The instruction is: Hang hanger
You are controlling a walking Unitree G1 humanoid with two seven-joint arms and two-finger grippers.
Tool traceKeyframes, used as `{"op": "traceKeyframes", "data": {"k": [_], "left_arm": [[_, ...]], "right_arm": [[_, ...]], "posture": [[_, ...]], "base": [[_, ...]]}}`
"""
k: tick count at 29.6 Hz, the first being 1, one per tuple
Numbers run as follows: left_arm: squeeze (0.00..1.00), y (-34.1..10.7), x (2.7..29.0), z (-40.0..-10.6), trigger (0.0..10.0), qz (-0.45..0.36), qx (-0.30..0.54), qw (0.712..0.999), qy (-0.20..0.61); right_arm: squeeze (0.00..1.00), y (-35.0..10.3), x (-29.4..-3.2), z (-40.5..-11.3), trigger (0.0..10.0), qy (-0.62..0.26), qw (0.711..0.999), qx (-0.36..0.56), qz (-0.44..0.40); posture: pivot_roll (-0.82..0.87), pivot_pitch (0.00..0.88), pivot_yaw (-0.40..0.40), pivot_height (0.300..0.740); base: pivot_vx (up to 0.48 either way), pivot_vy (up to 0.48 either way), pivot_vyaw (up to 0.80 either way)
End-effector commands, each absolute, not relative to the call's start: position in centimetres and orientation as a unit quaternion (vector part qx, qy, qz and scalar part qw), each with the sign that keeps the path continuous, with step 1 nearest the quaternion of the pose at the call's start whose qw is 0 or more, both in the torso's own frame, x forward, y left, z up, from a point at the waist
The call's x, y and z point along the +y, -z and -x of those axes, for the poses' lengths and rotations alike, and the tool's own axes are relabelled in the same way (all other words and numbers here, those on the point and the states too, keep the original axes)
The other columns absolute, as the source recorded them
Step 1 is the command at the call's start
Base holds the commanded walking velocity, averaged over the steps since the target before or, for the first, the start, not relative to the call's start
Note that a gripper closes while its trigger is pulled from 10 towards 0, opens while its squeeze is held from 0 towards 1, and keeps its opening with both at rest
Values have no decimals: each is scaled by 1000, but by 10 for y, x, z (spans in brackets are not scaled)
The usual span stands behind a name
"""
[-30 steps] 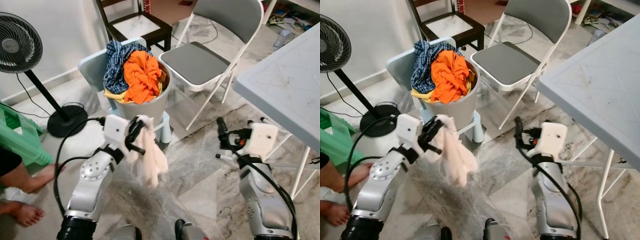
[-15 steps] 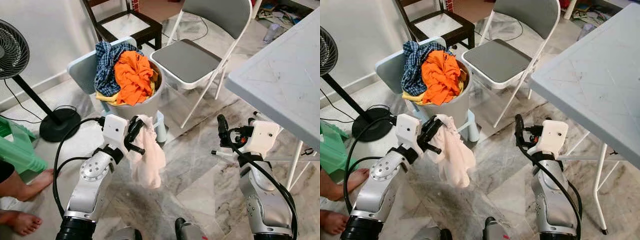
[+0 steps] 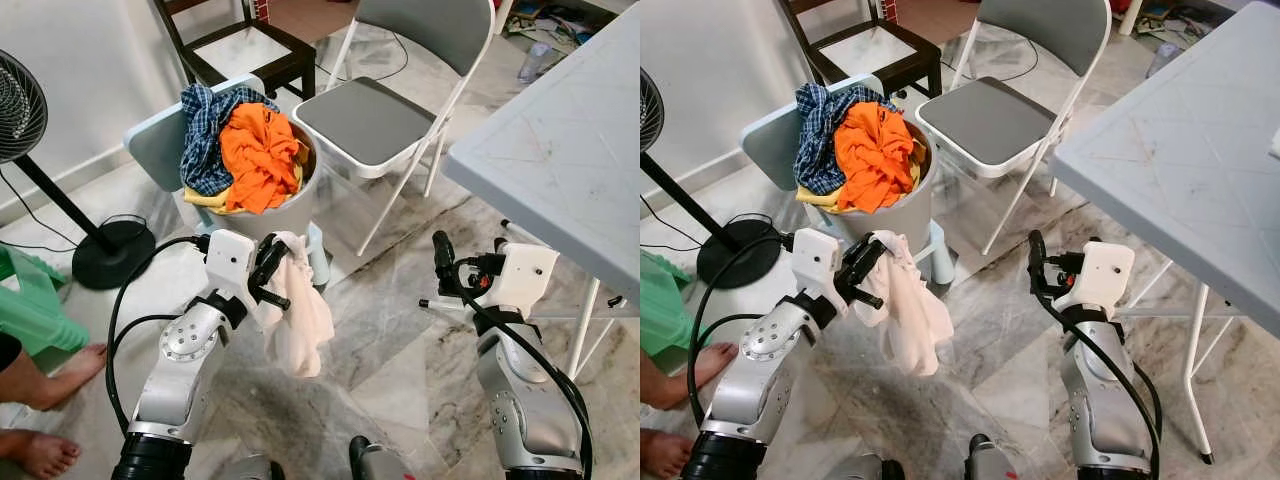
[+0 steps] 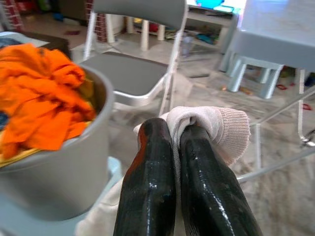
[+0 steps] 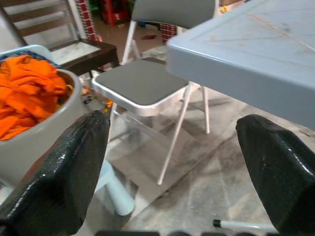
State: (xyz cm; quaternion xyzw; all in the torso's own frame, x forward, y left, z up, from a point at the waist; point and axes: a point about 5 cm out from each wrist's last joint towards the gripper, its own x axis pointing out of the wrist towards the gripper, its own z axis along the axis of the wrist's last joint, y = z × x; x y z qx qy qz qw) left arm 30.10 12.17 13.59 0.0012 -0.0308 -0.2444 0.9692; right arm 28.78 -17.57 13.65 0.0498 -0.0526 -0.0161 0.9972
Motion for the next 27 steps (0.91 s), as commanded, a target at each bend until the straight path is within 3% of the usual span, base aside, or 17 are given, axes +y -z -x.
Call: {"op": "traceKeyframes", "data": {"k": [1,15,27], "left_arm": [[0,-141,121,-298,10000,-2,-44,967,252],[0,-140,120,-297,10000,-2,-41,965,260],[0,-134,119,-298,10000,-12,-23,968,250]], "right_arm": [[0,-134,-176,-285,10000,21,997,-49,-49],[0,-134,-176,-286,10000,20,997,-53,-47],[0,-133,-176,-286,10000,21,997,-55,-44]], "posture": [[104,250,22,740],[106,234,24,740],[104,224,19,740]], "base": [[277,0,-800],[275,0,-682],[67,0,0]]}}
